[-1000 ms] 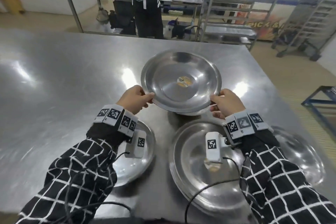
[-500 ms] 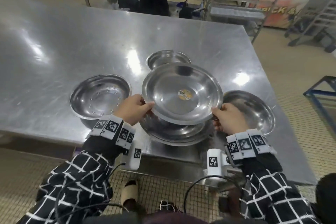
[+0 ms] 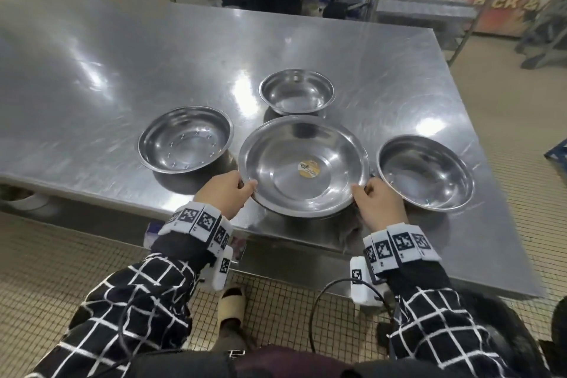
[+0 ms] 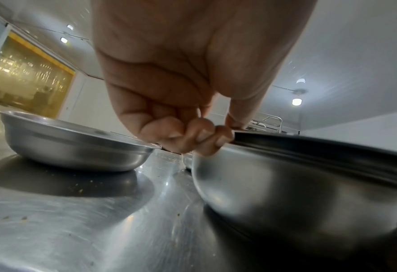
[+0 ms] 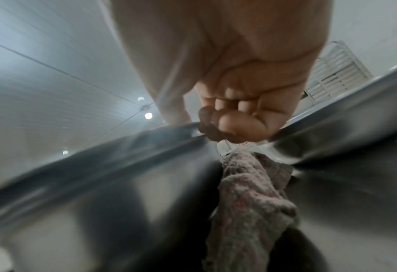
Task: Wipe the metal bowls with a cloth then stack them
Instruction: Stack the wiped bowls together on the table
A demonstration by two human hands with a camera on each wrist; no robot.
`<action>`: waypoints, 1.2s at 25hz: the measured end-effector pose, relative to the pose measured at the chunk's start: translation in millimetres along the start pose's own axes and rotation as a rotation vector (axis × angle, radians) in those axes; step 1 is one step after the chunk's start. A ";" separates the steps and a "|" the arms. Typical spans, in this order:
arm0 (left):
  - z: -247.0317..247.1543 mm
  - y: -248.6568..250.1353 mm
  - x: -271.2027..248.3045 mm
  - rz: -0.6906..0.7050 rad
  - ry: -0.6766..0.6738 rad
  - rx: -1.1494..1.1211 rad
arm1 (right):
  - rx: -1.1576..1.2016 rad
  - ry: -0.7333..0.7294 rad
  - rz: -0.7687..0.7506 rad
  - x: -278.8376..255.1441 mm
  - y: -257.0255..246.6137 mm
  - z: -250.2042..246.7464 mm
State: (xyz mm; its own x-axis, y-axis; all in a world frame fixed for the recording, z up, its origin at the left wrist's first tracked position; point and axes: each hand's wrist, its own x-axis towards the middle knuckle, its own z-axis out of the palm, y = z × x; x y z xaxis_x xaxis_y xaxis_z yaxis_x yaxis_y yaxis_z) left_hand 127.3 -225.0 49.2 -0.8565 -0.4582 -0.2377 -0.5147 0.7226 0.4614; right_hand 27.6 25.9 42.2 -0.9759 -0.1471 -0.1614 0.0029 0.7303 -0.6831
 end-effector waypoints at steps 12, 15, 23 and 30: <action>-35.3 13.4 45.7 -0.024 0.020 0.022 | 0.216 -0.043 -0.030 41.6 -25.3 -35.5; -64.2 28.4 87.3 0.003 0.019 -0.075 | 0.217 -0.016 -0.066 89.0 -52.2 -47.5; -97.9 56.0 233.2 -0.115 -0.206 -0.178 | 0.065 -0.084 0.011 243.2 -110.2 -24.6; -76.9 53.0 321.1 -0.247 -0.311 -0.344 | -0.204 -0.241 0.098 326.1 -131.6 13.7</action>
State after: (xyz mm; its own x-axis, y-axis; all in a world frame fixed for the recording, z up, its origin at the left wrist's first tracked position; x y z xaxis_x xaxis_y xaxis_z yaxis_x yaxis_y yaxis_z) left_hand -171.9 -373.7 63.0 -0.7091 -0.3803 -0.5937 -0.7051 0.3766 0.6009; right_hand -288.1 -127.2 69.7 -0.8934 -0.2049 -0.3998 0.0271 0.8638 -0.5032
